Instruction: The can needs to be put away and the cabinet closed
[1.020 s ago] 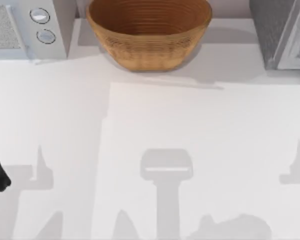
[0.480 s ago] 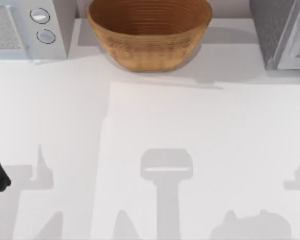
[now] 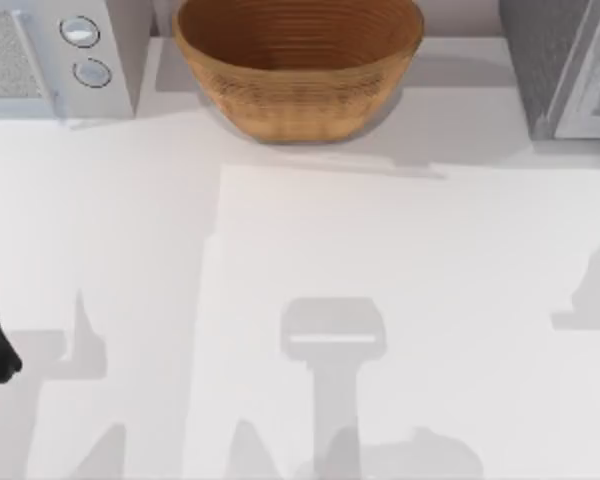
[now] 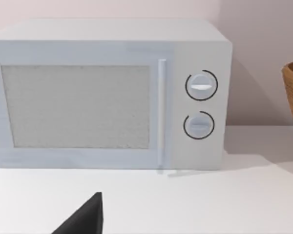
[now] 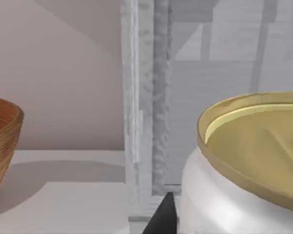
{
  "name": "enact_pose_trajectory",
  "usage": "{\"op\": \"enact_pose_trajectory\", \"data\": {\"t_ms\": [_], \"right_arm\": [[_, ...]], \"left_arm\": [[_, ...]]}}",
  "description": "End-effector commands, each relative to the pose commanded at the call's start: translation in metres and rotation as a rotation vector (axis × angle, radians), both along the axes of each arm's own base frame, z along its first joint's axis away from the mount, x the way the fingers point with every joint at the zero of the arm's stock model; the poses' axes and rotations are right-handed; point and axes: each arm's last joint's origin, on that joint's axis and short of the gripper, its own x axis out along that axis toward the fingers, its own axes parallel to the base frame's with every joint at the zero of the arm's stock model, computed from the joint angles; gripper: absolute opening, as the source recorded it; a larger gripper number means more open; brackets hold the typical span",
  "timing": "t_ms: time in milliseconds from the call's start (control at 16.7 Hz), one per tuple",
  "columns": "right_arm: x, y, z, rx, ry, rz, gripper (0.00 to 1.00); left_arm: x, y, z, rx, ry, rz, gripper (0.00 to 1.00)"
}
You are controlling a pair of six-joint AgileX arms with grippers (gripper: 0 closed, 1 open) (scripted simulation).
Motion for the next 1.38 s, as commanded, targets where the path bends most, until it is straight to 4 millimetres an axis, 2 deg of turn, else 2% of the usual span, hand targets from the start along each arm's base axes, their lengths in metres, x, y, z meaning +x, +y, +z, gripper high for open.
{"op": "enact_pose_trajectory", "data": {"t_ms": [180,420,540,660,840,1020,1380], "right_arm": [[0.017,0.004,0.069,-0.004,-0.008,-0.004,0.00],[0.053,0.014,0.159,-0.003,-0.034,-0.007,0.00],[0.072,0.020,0.195,0.000,-0.049,-0.006,0.00],[0.092,0.027,0.222,0.003,-0.059,-0.004,0.00],[0.120,0.036,0.246,0.005,-0.057,-0.002,0.00],[0.137,0.043,0.256,0.005,-0.050,0.000,0.00],[0.140,0.043,0.256,0.007,-0.047,-0.003,0.00]], "left_arm": [[0.000,0.000,0.000,0.000,0.000,0.000,1.00],[0.000,0.000,0.000,0.000,0.000,0.000,1.00],[0.000,0.000,0.000,0.000,0.000,0.000,1.00],[0.000,0.000,0.000,0.000,0.000,0.000,1.00],[0.000,0.000,0.000,0.000,0.000,0.000,1.00],[0.000,0.000,0.000,0.000,0.000,0.000,1.00],[0.000,0.000,0.000,0.000,0.000,0.000,1.00]]}}
